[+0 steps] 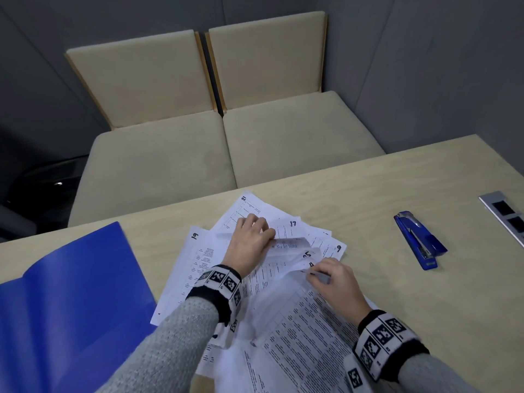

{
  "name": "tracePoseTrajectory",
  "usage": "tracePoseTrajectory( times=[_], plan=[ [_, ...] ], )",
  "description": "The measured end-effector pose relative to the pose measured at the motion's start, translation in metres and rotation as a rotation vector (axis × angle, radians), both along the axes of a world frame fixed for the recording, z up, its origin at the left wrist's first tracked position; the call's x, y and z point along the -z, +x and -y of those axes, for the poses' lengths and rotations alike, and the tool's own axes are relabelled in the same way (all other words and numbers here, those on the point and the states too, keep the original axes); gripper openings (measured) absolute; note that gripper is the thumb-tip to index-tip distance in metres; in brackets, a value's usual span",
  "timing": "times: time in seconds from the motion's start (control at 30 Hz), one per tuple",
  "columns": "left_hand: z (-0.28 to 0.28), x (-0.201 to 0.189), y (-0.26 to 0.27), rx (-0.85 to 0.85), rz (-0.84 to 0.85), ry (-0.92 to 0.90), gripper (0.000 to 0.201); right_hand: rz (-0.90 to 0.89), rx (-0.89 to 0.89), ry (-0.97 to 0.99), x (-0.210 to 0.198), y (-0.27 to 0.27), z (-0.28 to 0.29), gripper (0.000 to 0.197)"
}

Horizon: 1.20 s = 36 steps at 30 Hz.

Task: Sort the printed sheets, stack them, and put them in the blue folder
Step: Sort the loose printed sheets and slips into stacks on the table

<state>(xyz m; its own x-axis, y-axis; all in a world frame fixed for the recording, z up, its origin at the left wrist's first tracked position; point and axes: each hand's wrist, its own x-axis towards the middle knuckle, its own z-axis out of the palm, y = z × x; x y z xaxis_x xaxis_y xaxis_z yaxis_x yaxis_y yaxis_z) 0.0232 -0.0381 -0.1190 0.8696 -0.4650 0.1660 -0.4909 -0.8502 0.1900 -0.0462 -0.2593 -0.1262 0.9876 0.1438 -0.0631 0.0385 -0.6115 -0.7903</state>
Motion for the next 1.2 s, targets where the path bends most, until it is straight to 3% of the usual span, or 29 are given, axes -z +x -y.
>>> tracePoseTrajectory(
  times=[0.13, 0.3, 0.4, 0.5, 0.63, 0.77, 0.83, 0.93, 1.03, 1.13, 1.2],
  plan=[
    [0.001, -0.007, -0.015, -0.046, -0.375, -0.234, 0.021, 0.036, 0.007, -0.020, -0.001, -0.002, -0.001, 0.003],
    [0.004, -0.011, -0.017, -0.142, -0.613, -0.348, 0.041, -0.023, 0.000, 0.016, -0.004, 0.004, -0.006, 0.010],
    [0.006, -0.003, -0.004, -0.320, -0.574, -0.387, 0.021, -0.084, -0.019, 0.068, -0.006, 0.009, -0.010, 0.022],
    [0.004, 0.003, 0.012, -0.378, -0.600, -0.250, 0.050, -0.086, -0.024, 0.100, -0.005, 0.008, -0.013, 0.014],
    [0.002, 0.005, 0.020, -0.313, -0.554, -0.101, 0.045, -0.085, -0.022, 0.119, -0.003, 0.005, -0.012, 0.010],
    [-0.005, 0.004, 0.014, -0.241, -0.256, -0.026, 0.018, -0.067, -0.031, 0.108, 0.003, 0.004, -0.009, 0.011],
    [-0.012, 0.007, 0.009, -0.146, -0.174, -0.018, 0.016, 0.036, 0.009, -0.029, 0.008, 0.003, -0.009, 0.010],
    [-0.021, 0.008, -0.003, -0.040, -0.369, -0.171, 0.032, 0.061, 0.090, -0.140, 0.008, 0.004, -0.009, 0.012],
    [-0.017, -0.002, -0.012, -0.006, -0.605, -0.346, 0.028, -0.034, 0.040, 0.017, 0.003, 0.004, -0.009, 0.015],
    [-0.002, -0.014, -0.006, -0.085, -0.632, -0.370, 0.036, -0.064, 0.050, 0.149, 0.000, -0.002, -0.007, 0.012],
    [0.009, -0.016, 0.008, -0.162, -0.539, -0.340, 0.028, -0.055, 0.093, 0.147, 0.000, -0.007, -0.004, 0.010]
  ],
)
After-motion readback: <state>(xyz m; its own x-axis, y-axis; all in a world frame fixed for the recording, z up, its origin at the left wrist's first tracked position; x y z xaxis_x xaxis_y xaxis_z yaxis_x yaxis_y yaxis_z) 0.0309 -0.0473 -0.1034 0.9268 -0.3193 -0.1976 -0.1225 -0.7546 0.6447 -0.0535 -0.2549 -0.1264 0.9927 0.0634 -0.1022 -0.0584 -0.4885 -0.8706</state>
